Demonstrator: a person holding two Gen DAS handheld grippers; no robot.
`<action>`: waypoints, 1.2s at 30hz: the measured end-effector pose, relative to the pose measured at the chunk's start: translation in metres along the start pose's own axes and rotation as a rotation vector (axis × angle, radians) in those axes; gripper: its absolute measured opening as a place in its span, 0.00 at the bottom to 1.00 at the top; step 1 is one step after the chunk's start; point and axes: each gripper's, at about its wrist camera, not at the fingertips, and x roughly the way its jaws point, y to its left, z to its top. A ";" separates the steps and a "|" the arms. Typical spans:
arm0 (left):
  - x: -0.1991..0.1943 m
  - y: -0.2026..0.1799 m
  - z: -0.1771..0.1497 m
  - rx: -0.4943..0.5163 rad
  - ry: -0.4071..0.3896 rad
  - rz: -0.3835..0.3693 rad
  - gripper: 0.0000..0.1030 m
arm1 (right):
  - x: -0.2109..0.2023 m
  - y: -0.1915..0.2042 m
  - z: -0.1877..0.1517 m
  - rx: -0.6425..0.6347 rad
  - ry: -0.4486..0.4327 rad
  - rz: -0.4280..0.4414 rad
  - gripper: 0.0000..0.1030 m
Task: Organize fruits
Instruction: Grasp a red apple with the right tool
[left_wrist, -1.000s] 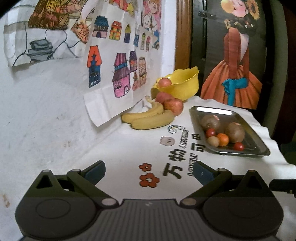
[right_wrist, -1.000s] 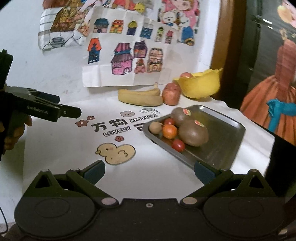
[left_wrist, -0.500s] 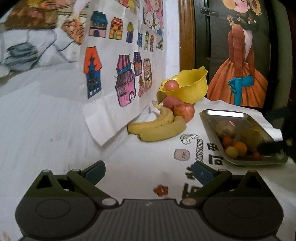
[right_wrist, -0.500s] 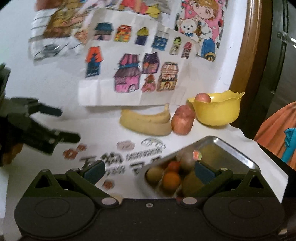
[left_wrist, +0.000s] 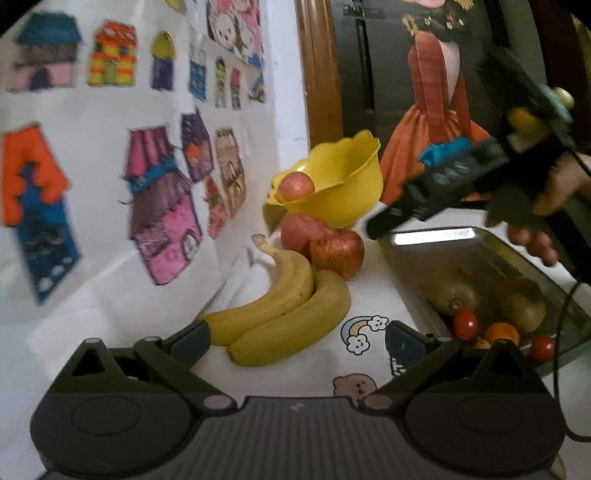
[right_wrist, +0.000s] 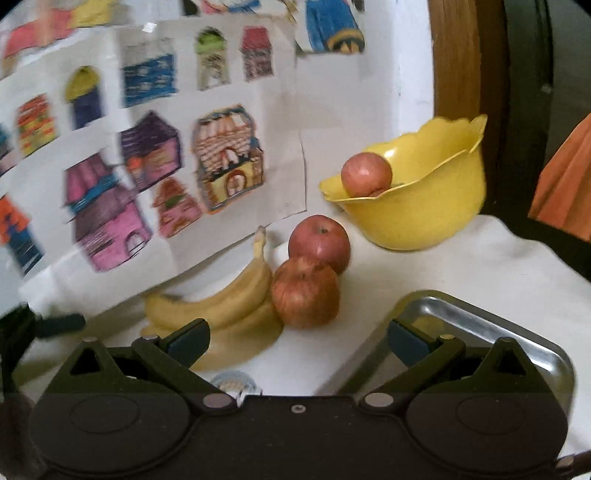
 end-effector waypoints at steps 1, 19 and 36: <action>0.005 0.000 0.000 0.007 0.008 -0.002 1.00 | 0.010 -0.002 0.004 0.003 0.013 0.001 0.96; 0.041 0.006 0.000 0.038 0.065 -0.007 1.00 | 0.082 0.001 0.021 -0.010 0.121 -0.012 0.62; 0.073 -0.023 0.020 0.211 0.181 -0.059 0.90 | 0.017 -0.011 0.005 0.036 0.052 0.102 0.62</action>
